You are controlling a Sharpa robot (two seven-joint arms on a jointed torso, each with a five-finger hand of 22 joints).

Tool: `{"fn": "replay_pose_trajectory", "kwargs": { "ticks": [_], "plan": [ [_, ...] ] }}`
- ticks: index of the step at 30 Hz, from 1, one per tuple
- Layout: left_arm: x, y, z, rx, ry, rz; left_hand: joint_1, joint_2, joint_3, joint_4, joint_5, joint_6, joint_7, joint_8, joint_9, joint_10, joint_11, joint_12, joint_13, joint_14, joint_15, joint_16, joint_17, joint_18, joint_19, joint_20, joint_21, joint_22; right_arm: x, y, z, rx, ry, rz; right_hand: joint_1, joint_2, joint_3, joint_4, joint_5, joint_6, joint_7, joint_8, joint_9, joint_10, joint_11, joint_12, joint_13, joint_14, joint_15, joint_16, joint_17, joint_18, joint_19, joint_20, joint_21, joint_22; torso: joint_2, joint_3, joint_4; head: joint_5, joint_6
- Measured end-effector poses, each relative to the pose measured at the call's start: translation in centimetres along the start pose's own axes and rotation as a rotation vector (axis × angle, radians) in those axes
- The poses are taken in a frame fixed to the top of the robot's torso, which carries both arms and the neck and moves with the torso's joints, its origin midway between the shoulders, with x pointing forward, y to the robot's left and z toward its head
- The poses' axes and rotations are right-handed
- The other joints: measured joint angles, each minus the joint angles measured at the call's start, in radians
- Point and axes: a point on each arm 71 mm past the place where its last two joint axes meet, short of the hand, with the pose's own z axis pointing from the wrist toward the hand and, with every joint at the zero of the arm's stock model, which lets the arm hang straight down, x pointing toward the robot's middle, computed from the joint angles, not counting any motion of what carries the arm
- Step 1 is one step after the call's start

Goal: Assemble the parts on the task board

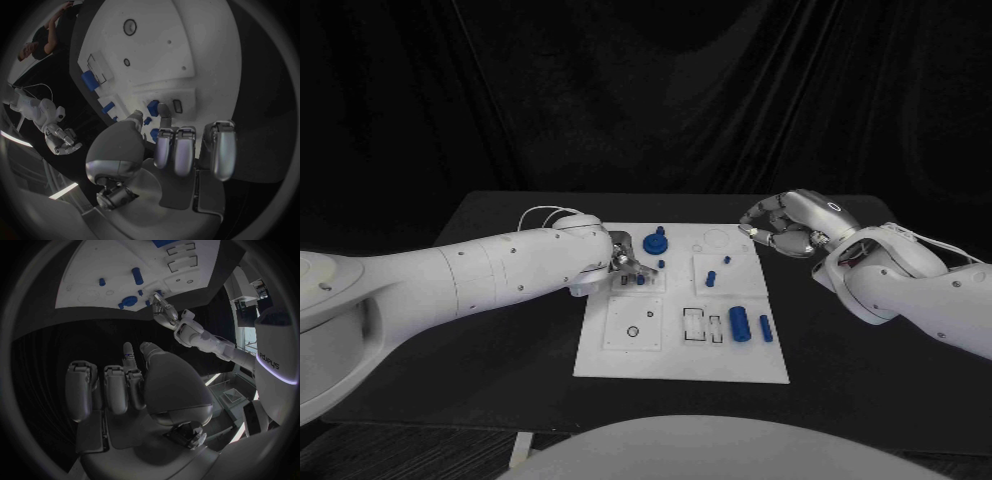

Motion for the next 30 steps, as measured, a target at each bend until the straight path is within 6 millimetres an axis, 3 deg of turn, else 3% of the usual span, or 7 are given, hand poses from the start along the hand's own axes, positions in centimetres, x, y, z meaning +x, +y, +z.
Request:
{"fn": "replay_pose_trajectory", "kwargs": {
  "ticks": [10, 13, 20, 26, 28, 30],
  "plan": [
    [0.1, 0.5, -1.0, 0.021, -0.012, -0.005, 0.0, 0.0, -0.014, 0.0, 0.0, -0.002, 0.002, 0.011, 0.004, -0.003, -0.003, 0.0, 0.0, 0.0, 0.0, 0.0, 0.0, 0.0, 0.0, 0.0, 0.0, 0.0, -0.1, -0.1, -0.1, 0.003, -0.001, -0.001, 0.0, 0.0, 0.0, 0.0, 0.0, 0.0, 0.0, 0.0, 0.0, 0.0, 0.0, 0.0, 0.0, 0.0, 0.0, 0.0, 0.0, 0.0, 0.0, 0.0, 0.0, 0.0, 0.0, 0.0, -0.0001, -0.001, 0.0],
    [-1.3, 0.4, -2.0, 0.036, -0.043, 0.001, 0.0, 0.0, -0.022, 0.0, 0.0, -0.002, 0.002, 0.018, 0.004, -0.003, -0.003, 0.0, 0.0, 0.0, 0.0, 0.0, 0.0, 0.0, 0.004, -0.004, 0.008, 0.0, -0.1, -0.2, -0.1, 0.004, -0.001, -0.002, 0.0, 0.0, 0.0, 0.0, 0.0, 0.0, 0.0, 0.0, 0.0, 0.0, 0.0, 0.0, 0.0, 0.0, 0.0, 0.0, 0.0, 0.0, 0.0, 0.0, 0.0, 0.0, 0.0, 0.0, -0.0003, 0.0, 0.0],
    [-7.0, 0.2, -4.5, 0.047, -0.164, 0.03, 0.018, 0.004, -0.028, -0.006, 0.0, 0.002, -0.002, 0.027, 0.004, -0.002, -0.01, 0.0, 0.0, -0.003, -0.004, 0.0, 0.0, 0.0, 0.004, -0.004, 0.017, 0.0, -0.1, -0.2, -0.2, 0.005, -0.002, -0.002, 0.0, 0.0, 0.0, 0.0, 0.0, 0.0, 0.0, 0.0, 0.0, 0.0, 0.0, 0.0, 0.0, 0.0, 0.0, 0.0, 0.0, 0.0, 0.0, 0.0, 0.0, 0.0, -0.001, 0.0001, -0.0006, -0.004, 0.0],
    [-9.1, 1.7, -4.2, -0.004, -0.205, 0.035, 0.059, 0.008, -0.029, -0.015, 0.0, 0.019, -0.018, 0.023, 0.003, -0.005, -0.014, 0.0, 0.0, 0.0, -0.007, 0.0, 0.0, 0.0, 0.001, -0.009, 0.017, 0.0, -0.1, -0.2, -0.2, 0.005, -0.002, -0.001, 0.0, 0.0, 0.003, 0.003, 0.0, 0.001, 0.001, 0.0, 0.0, 0.0, 0.0, 0.0, 0.0, 0.0, 0.0, 0.0, 0.0, 0.0, 0.0, 0.0, 0.0, 0.0, -0.002, 0.0, -0.0008, -0.013, 0.0],
    [-9.6, 2.2, -3.8, -0.029, -0.211, 0.036, 0.074, 0.015, -0.034, -0.011, 0.0, 0.031, -0.013, -0.035, -0.052, -0.002, -0.017, 0.0, 0.0, 0.0, -0.007, 0.0, 0.0, 0.0, 0.003, -0.011, 0.017, 0.0, -0.1, -0.2, -0.2, 0.005, -0.003, -0.001, 0.0, 0.0, 0.003, 0.003, 0.0, 0.003, 0.003, 0.0, 0.0, 0.0, 0.0, 0.0, 0.0, 0.0, 0.0, 0.0, 0.0, 0.0, 0.0, 0.0, 0.0, 0.0, -0.002, 0.0, -0.0011, -0.016, 0.0],
    [-9.8, 2.8, -3.3, -0.049, -0.212, 0.035, 0.093, 0.02, -0.044, -0.011, 0.0, 0.038, -0.002, -0.119, -0.15, -0.004, -0.013, 0.0, 0.0, 0.0, -0.007, 0.0, 0.0, 0.0, 0.003, -0.011, 0.017, 0.0, -0.2, -0.3, -0.3, 0.006, -0.003, -0.001, 0.0, 0.0, 0.003, 0.003, 0.0, 0.003, 0.003, -0.001, 0.0, 0.0, 0.0, 0.0, 0.0, 0.0, 0.0, 0.0, 0.0, 0.0, 0.0, 0.0, 0.0, 0.0, -0.002, 0.0002, -0.0011, -0.018, 0.0]
  ]
}}
